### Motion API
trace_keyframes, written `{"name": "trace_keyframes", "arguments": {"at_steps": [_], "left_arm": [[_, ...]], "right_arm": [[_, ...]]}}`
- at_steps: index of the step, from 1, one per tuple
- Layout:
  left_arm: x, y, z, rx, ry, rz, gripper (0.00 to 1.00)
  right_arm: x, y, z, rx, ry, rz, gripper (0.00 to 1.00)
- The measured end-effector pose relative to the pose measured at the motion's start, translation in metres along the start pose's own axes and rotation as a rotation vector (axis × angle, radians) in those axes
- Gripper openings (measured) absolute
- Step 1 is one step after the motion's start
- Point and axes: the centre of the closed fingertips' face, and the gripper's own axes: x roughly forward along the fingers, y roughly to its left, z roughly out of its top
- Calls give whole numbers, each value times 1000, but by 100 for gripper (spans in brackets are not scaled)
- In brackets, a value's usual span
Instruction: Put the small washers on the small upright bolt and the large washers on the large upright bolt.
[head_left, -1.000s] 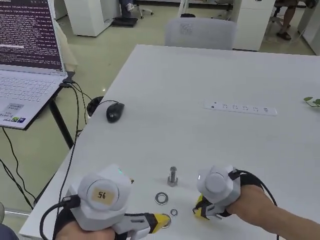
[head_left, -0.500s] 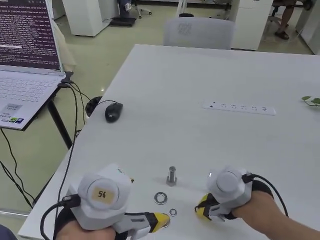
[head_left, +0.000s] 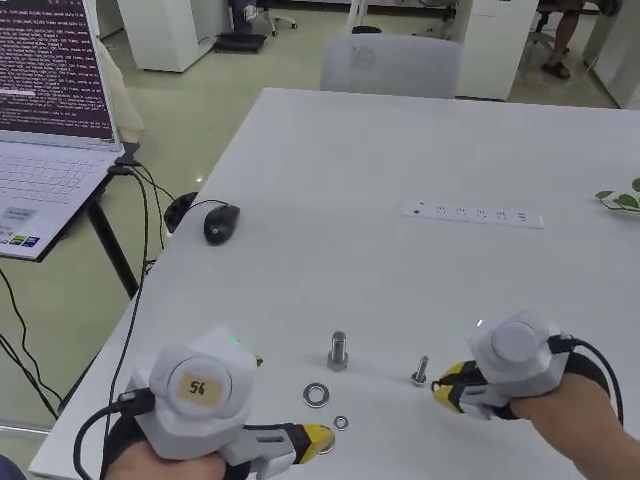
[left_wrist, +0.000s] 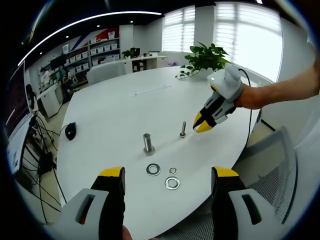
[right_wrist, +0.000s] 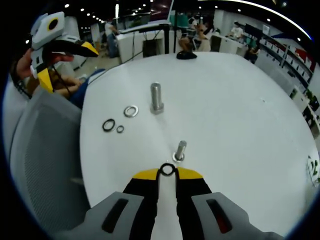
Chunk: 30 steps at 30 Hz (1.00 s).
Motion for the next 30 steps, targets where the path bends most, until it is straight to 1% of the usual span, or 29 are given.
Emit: {"name": "trace_keyframes", "arguments": {"at_steps": [3,5,8,10,15,21,30], "left_arm": [[0,-1,2,1,-2,-2,70],[1,-1,2,2,-3,-2,70],[1,-1,3,4,-3,-3,70],[1,-2,5,6,-2,-2,70],[0,0,5,8,-2,1,70],[-1,1,4,6,0,5,70],[1,0,7,9,-4,1,70]], "right_arm": [[-7,-11,13,-22,-16,-29,13],[-9,-14,20,-39,-17,-32,13],[-7,-16,27,-70,-11,-29,13],[-4,-15,29,-85,-3,-20,13],[3,-11,27,-122,31,-8,13],[5,-12,28,-125,37,-3,13],[7,-12,29,-141,61,5,13]]}}
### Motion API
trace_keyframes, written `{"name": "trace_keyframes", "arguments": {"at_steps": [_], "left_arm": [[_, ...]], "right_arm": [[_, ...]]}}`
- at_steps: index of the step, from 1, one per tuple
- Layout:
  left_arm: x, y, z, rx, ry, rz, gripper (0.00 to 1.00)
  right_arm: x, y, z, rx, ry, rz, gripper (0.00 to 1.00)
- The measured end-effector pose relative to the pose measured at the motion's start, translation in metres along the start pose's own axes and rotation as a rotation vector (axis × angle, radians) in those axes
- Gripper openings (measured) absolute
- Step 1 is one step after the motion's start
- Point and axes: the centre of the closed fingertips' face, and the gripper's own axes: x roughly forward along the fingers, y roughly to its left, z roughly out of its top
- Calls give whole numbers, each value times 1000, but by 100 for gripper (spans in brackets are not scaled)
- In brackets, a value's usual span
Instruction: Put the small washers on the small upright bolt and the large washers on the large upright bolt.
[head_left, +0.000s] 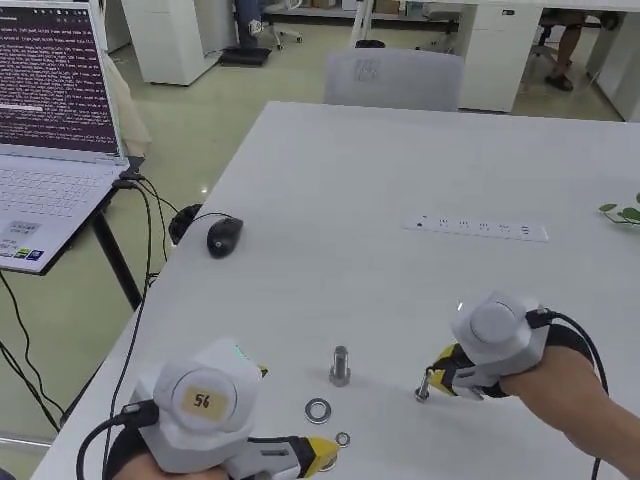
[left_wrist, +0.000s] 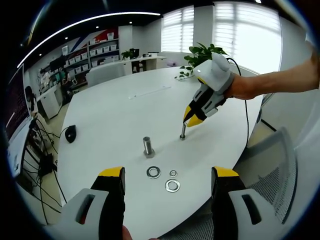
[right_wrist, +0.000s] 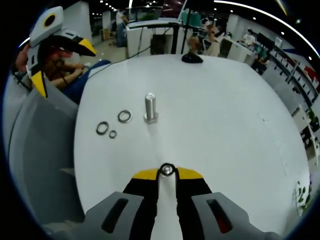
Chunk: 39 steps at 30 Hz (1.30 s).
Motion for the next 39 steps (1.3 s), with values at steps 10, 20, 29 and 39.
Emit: {"name": "trace_keyframes", "arguments": {"at_steps": [10,20,29,39], "left_arm": [[-1,1,-3,-4,3,2,70],[-4,4,-6,-14,2,11,70],[-5,4,-7,-19,2,13,70],[-5,3,-7,-18,2,9,70]], "right_arm": [[6,3,-2,-27,41,11,13],[9,0,1,-33,65,13,13],[7,3,-3,-51,103,22,13],[8,3,-2,-70,124,26,13]]}}
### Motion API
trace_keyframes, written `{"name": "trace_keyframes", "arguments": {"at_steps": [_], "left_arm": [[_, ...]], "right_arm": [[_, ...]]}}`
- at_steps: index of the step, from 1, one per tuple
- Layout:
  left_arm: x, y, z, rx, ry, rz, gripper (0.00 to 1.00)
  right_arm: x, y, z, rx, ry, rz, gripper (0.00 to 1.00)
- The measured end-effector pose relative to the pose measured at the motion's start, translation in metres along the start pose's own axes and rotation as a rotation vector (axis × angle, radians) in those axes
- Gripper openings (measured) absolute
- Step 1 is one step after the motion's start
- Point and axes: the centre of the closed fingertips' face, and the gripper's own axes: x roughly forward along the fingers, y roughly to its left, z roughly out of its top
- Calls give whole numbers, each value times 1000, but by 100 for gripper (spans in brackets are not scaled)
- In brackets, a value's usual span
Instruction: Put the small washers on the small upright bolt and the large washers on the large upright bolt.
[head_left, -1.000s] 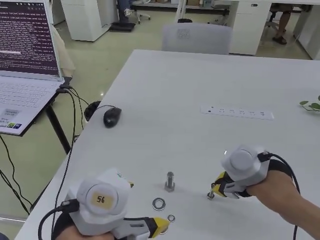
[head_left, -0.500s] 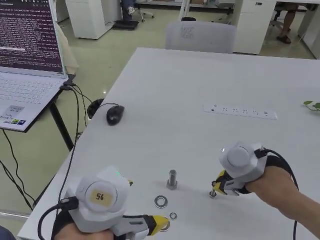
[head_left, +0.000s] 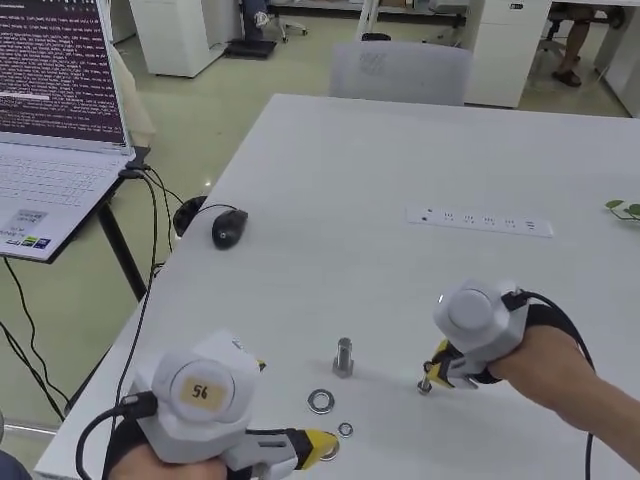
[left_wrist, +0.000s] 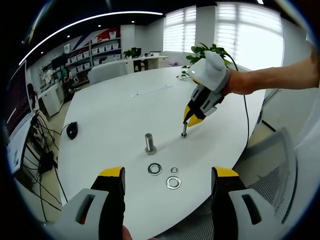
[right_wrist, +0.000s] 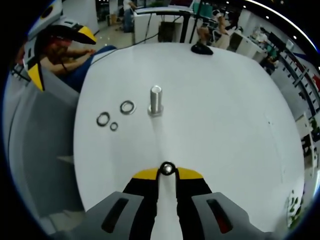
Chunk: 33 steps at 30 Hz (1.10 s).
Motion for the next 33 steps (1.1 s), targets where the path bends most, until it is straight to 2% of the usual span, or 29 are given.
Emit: {"name": "trace_keyframes", "arguments": {"at_steps": [9,18,25,33], "left_arm": [[-1,1,-2,-4,2,6,70],[0,2,-2,-3,7,7,70],[-1,3,-3,-7,7,10,70],[0,2,-6,-11,11,6,70]], "right_arm": [[13,3,-11,5,30,22,13],[33,4,-23,56,50,45,13],[35,8,-25,84,38,46,13],[34,18,-43,143,42,55,14]]}}
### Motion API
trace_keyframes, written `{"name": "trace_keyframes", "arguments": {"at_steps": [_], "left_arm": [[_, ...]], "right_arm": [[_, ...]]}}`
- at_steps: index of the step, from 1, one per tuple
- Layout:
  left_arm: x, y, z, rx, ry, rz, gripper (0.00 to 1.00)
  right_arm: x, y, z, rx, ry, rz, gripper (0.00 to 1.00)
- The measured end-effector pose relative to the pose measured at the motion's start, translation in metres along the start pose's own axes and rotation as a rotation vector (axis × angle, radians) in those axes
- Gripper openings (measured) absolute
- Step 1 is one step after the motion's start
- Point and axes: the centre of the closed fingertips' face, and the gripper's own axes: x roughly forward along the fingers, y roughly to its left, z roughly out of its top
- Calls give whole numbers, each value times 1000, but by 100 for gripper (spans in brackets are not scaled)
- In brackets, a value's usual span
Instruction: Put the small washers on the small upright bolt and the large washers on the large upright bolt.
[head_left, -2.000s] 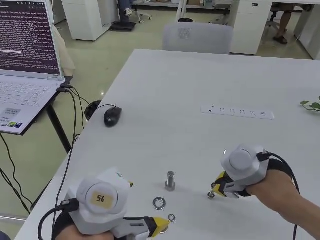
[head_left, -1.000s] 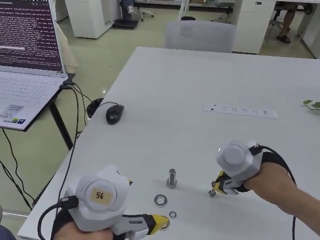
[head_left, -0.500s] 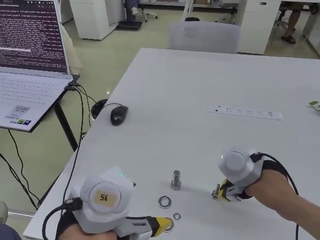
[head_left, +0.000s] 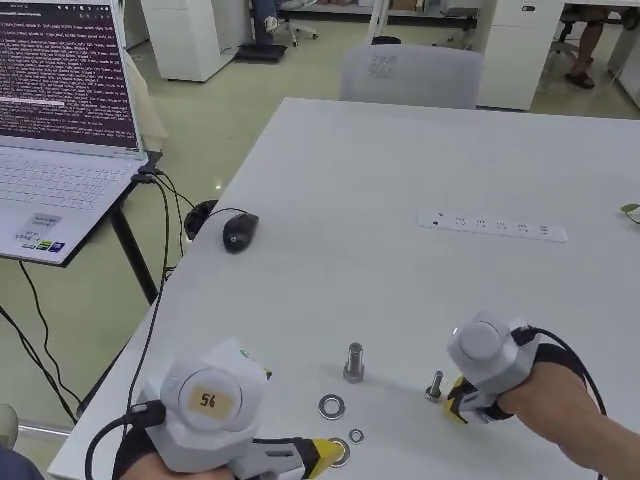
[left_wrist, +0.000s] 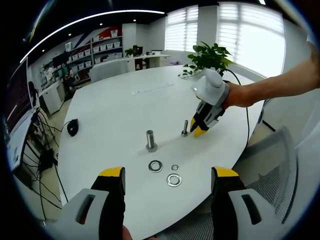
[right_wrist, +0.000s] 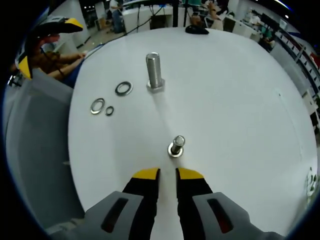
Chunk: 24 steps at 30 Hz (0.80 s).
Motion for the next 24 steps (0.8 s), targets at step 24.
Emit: {"name": "trace_keyframes", "arguments": {"at_steps": [24], "left_arm": [[-2,-2,1,-2,-13,-4,70]], "right_arm": [[18,65,34,-165,-64,110,20]]}}
